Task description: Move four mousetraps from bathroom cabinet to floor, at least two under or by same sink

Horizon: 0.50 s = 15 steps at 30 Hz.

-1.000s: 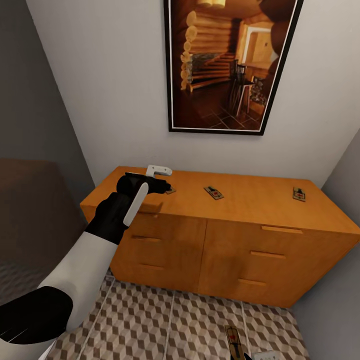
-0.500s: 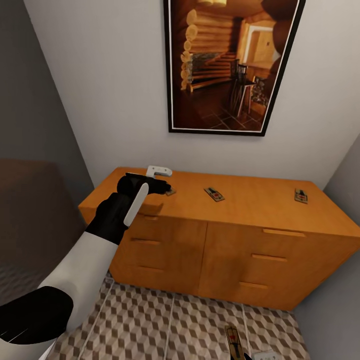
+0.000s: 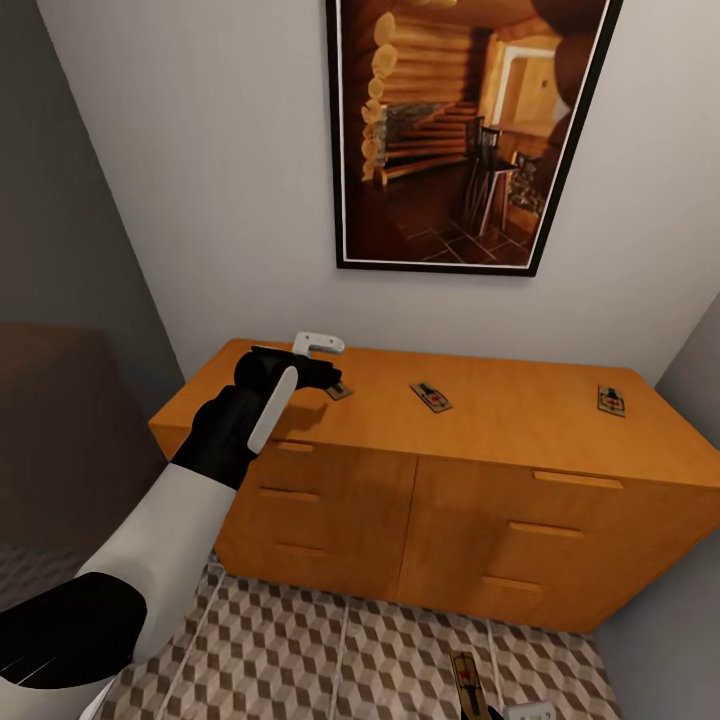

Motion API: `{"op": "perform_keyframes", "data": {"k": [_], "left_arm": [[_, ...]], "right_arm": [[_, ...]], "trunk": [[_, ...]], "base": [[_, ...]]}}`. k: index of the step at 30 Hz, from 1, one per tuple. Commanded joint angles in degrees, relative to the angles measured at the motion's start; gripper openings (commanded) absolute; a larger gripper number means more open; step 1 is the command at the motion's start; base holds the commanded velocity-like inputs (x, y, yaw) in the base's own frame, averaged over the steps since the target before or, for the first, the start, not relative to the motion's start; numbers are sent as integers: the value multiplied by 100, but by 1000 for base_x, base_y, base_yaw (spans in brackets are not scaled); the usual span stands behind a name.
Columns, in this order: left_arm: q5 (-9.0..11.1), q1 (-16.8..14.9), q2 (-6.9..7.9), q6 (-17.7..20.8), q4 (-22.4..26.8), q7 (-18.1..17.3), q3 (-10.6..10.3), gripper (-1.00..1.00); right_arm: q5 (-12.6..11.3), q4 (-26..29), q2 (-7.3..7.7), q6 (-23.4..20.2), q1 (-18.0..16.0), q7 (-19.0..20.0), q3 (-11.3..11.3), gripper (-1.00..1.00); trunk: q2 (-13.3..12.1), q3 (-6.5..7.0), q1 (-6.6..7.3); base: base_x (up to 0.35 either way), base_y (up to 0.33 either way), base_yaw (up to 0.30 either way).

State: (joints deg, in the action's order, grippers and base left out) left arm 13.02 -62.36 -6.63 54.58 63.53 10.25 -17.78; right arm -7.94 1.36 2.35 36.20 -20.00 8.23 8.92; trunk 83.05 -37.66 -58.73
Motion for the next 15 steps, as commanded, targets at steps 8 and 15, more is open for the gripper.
{"op": "perform_keyframes", "data": {"k": [8,15], "left_arm": [[60,-4,-8,10,-99,56,-17,100],[60,-4,-56,9,-113,56,-34,100]], "right_arm": [[-85,-5,2,17,-3,61,40,-100],[-85,-5,2,18,-3,63,40,-100]], "trunk": [[3,-5,0],[3,-5,0]], "base": [[1,0,0],[8,0,0]]}}
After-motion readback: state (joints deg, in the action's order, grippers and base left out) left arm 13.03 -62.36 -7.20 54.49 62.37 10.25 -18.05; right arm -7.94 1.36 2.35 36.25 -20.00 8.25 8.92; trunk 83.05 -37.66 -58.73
